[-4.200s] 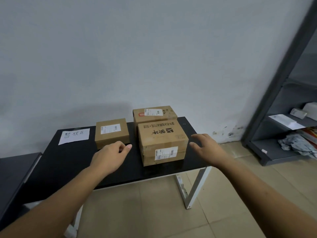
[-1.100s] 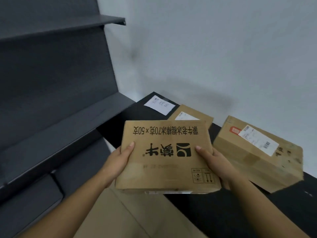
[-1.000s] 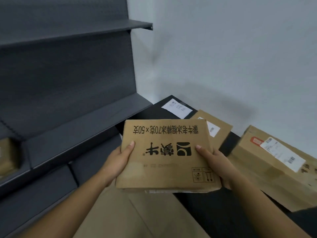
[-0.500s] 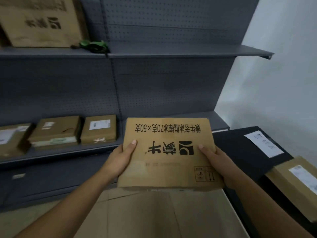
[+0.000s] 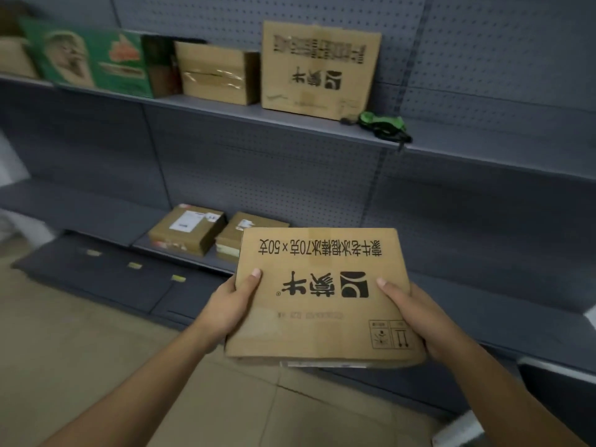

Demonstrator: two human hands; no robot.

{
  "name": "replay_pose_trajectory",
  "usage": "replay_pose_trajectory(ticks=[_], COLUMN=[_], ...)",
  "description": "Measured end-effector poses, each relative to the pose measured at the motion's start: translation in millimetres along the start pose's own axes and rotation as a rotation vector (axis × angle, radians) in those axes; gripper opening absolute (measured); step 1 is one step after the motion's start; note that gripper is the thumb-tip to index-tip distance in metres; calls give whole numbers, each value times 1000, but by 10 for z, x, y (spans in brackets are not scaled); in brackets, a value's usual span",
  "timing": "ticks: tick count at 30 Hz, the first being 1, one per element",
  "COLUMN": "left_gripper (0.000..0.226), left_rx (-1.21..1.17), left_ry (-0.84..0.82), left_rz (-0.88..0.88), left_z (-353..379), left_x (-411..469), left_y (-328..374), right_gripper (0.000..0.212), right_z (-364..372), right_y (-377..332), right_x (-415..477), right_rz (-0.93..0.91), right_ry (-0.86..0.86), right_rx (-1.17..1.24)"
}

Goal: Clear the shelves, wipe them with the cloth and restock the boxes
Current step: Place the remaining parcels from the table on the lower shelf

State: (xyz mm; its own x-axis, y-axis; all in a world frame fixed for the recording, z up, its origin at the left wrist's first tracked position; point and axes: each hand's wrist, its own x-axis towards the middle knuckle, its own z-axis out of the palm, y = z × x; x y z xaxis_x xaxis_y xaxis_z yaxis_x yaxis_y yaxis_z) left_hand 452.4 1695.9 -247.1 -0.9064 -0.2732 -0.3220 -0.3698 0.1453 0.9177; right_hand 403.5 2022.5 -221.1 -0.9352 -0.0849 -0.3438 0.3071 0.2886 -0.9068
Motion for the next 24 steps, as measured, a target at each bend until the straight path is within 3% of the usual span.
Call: replay_pose_trajectory(ticks=[7,12,24], left_gripper=[77,59,60], left_rx=[-80,-150,-222], left_ry=[236,384,671], left_rz=[-34,-43,-118], left_z=[-733,-1154,-2307], left_x=[219,239,103], left_y=[-111,-184,-522], right_gripper=[41,33,34], right_z=[813,1417,3093], right_y=[-582,-941,-1531], right_x=[857,1304,1681], right_rz=[-87,-137,-223], right_ry=[-199,-347,-662], right_rx=[-86,-168,-259])
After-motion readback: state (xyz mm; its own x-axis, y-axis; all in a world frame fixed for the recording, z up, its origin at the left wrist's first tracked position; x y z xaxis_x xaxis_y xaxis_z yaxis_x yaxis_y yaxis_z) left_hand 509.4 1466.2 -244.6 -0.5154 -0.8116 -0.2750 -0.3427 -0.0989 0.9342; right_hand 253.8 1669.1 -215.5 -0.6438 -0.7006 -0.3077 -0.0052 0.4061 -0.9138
